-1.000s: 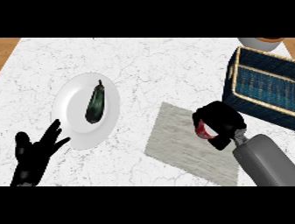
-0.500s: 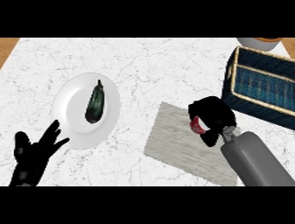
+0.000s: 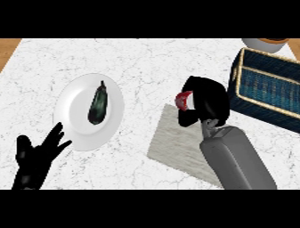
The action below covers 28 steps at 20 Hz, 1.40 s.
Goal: Pick the can from the placemat and place it in the basket
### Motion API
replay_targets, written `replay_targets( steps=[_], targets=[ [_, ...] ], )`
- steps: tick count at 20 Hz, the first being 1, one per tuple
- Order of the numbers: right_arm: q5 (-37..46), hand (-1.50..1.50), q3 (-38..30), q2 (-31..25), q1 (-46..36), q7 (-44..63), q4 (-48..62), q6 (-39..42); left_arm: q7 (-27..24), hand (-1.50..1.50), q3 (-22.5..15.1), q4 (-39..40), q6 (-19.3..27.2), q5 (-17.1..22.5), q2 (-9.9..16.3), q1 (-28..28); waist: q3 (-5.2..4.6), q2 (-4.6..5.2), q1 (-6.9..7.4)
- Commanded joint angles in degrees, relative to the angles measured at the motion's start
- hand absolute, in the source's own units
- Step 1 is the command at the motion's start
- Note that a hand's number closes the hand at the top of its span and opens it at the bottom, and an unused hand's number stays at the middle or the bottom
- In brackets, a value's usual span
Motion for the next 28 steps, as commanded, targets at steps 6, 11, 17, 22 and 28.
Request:
replay_targets(
  steps=[6, 11, 17, 22, 28],
  targets=[
    [0.7, 1.50, -2.4, 1.5, -14.5, 20.1, -16.4, -16.7, 1.1, 0.00, 0.1, 2.7, -0.6, 0.0, 0.1, 1.1, -0.54, 0.21, -0.13],
    [6.4, 1.50, -7.6, 1.5, -23.6, 29.2, -19.5, -6.3, 1.0, 0.00, 0.8, 2.9, -0.7, 0.1, 0.3, 0.7, -0.56, 0.29, -0.75],
    [6.6, 1.50, -17.2, -3.7, -30.0, 27.6, -19.4, -1.5, 0.5, 0.00, -0.1, 1.6, -0.6, -0.8, -0.4, 2.8, -0.49, 0.41, -0.43],
    [3.5, 1.50, -25.8, -8.5, -38.2, 26.4, -12.7, 2.7, -0.6, 0.00, -0.1, 2.2, -0.6, -1.0, -0.9, 3.4, -0.52, 0.49, -0.06],
    [-0.9, 1.50, -32.0, -14.2, -31.9, 17.2, -8.5, 1.5, 0.5, 0.00, -0.1, 1.2, -0.2, -1.3, -1.3, 2.5, -0.44, 0.69, -0.22]
  ],
)
